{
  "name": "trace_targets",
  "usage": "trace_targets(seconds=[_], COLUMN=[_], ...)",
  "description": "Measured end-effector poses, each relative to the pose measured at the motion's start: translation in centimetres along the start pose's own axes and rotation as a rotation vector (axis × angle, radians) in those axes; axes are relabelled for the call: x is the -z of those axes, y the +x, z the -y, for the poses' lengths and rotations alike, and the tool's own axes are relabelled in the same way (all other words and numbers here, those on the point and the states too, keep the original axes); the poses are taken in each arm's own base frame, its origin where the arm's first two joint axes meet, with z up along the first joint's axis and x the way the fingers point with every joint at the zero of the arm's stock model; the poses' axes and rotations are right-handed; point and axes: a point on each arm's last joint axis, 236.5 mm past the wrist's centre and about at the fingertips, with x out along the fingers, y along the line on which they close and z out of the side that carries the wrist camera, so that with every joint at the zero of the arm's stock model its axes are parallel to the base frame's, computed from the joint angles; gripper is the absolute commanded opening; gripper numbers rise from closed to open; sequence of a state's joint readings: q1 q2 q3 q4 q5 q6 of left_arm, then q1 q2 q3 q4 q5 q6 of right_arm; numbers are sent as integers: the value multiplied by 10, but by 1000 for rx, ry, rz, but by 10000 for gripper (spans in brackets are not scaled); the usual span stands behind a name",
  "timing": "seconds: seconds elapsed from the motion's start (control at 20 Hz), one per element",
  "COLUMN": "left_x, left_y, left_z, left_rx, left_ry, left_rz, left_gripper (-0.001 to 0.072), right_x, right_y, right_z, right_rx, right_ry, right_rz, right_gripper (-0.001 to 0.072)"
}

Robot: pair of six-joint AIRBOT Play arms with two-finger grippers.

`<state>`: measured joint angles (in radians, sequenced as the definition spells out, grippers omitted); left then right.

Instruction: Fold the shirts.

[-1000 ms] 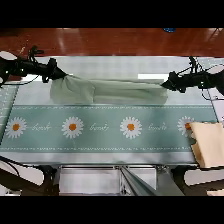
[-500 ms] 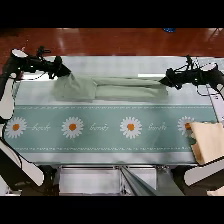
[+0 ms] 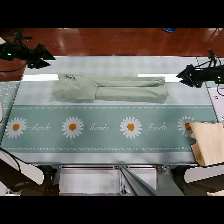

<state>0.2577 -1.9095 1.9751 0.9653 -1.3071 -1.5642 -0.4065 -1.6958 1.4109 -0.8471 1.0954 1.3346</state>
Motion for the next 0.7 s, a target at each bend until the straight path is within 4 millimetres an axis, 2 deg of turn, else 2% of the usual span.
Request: trace_targets(seconds=[0.1,0.25,0.4,0.5,0.55,0.6,0.65,0.7], left_x=[-4,14,50,75,85,95,104,109], left_y=[-33,-57,-55,-45,-39,-32,-26,-20], left_z=[-1,19,43,55,62,67,74,81], left_rx=[-80,-130,-134,-130,-123,-122,-115,-106], left_ry=[34,91,172,217,240,259,281,298], left_rz=[85,175,200,175,162,142,129,124], left_gripper=[510,510,510,510,510,509,508,493], right_x=[16,34,49,57,61,67,72,72], right_y=[1,23,52,68,77,84,91,94], right_z=[17,26,17,3,-5,-11,-16,-24], right_rx=[22,8,-46,-90,-112,-118,-117,-120], right_ry=[50,108,136,143,144,132,116,87], right_rz=[-23,-41,-76,-96,-103,-118,-131,-134], right_gripper=[407,407,406,398,319,121,26,26])
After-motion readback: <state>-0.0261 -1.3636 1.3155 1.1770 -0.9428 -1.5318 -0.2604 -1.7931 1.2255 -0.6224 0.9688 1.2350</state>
